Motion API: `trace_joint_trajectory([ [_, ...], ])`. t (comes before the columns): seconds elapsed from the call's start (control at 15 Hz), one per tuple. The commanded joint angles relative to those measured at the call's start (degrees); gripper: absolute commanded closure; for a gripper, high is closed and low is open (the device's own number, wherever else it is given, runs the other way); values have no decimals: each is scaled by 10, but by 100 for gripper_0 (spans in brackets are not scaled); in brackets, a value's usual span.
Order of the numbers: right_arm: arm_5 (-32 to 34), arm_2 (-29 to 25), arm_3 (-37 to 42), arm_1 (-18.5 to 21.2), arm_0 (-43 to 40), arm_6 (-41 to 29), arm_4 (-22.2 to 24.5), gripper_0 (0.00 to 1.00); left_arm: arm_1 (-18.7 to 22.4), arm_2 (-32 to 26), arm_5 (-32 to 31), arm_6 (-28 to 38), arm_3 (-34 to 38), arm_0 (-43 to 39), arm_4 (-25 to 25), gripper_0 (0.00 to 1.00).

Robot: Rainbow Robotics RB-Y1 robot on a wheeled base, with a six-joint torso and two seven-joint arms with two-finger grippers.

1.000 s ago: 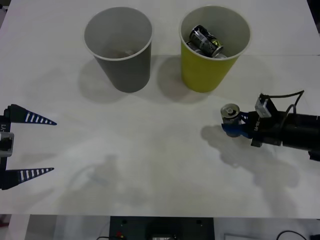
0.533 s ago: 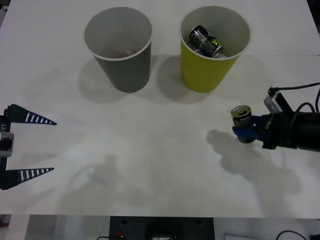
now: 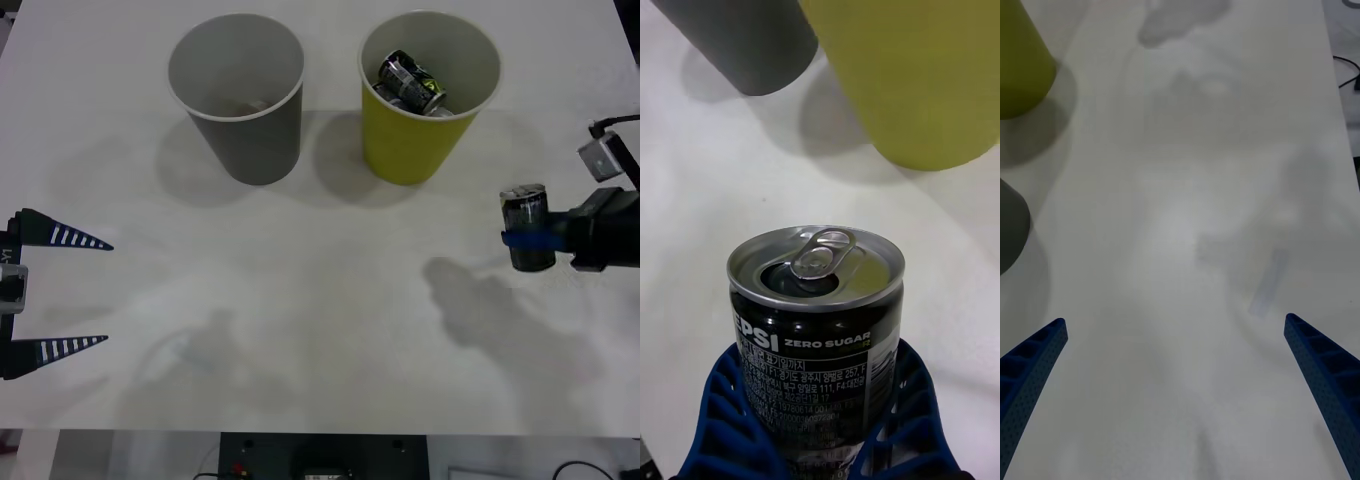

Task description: Put the can into the green bin and the plastic bottle into the gray bin

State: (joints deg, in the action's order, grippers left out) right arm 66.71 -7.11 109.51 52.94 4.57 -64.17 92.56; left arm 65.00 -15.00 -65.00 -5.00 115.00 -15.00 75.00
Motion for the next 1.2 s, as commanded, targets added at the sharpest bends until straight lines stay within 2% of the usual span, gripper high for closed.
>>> trace_joint_trajectory([
  [0.07,49,-40,48,25,2,-100,1,100,0,0,0,0,0,0,0,0],
  [0.2,69,-50,66,48,11,-149,0,100,0,0,0,0,0,0,0,0],
  [0.4,83,-50,60,81,46,-149,-2,100,0,0,0,0,0,0,0,0],
  [0.67,141,-35,22,113,144,-149,-8,100,0,0,0,0,0,0,0,0],
  [0.87,141,34,-15,135,241,-149,2,100,0,0,0,0,0,0,0,0],
  [1.2,153,184,-141,113,442,-149,32,100,0,0,0,0,0,0,0,0],
])
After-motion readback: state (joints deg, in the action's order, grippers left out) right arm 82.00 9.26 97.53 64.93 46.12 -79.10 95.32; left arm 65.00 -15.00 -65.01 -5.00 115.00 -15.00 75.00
